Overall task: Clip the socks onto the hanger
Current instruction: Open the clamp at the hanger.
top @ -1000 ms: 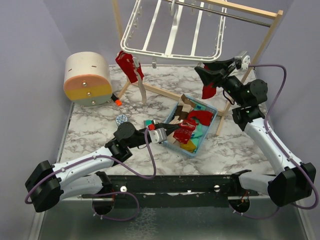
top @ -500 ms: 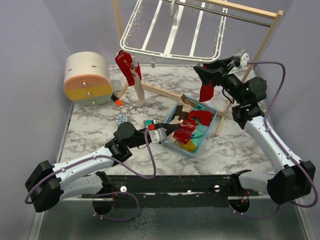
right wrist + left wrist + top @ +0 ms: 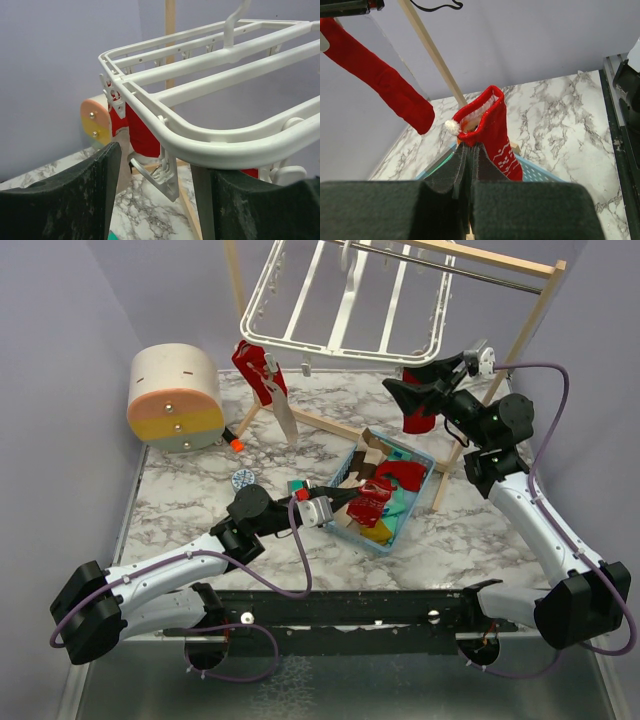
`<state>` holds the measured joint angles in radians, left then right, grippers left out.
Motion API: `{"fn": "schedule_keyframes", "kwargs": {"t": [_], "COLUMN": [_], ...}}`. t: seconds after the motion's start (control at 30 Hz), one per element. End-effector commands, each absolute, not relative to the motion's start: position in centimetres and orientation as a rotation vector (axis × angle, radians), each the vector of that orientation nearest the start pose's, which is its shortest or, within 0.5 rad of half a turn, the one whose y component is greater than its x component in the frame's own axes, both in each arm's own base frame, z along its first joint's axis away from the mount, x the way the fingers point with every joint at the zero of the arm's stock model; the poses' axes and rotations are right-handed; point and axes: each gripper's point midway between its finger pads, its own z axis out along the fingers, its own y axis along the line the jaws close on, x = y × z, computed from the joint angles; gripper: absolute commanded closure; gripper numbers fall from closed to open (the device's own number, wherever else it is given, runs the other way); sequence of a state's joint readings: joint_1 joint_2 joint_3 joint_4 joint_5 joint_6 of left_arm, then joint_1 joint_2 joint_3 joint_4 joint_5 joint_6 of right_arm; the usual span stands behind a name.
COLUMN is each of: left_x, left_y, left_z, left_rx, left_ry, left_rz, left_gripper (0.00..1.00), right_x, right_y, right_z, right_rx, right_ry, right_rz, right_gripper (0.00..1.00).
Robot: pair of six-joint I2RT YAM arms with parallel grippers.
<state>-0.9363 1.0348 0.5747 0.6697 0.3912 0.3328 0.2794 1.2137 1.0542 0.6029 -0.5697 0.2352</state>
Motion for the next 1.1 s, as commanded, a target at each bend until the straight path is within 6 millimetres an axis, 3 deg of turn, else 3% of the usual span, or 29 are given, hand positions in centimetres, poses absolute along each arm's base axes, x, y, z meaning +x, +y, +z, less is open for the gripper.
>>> {"fn": "schedule_keyframes", "kwargs": {"t": [0.0,0.27,0.77,0.97,1.07], "left_x": [17.5,17.4,17.7,19.8,21.5], "left_y": [-33.4,-33.2,-33.1,-33.2,-33.4], "left_z": [30.1,30.2,30.3,31.2,32.1], "left_rx": [1.077,1.072,1.057,0.971,0.903], "left_ry": [0.893,0.889,0.899,0.962,1.005], "left_rz": [-0.782,-0.78,-0.769,-0.726,-0.695], "left_gripper": [1.0,1.0,1.0,1.0,1.0], "right_x": [34.0,34.5,35.2,35.3,35.5], "right_y": [21.3,21.3,21.2,21.0,20.7], "right_z": [44.2,44.4,44.6,44.7,45.0], "right_rx": [-0.606,-0.592,-0.569,-0.542,-0.51], "right_ry": [1.097,1.101,1.111,1.127,1.136], "right_rz": [0.801,0.8,0.794,0.801,0.803], "right_gripper": [0.39,0.48,0.76,0.98,0.99]}}
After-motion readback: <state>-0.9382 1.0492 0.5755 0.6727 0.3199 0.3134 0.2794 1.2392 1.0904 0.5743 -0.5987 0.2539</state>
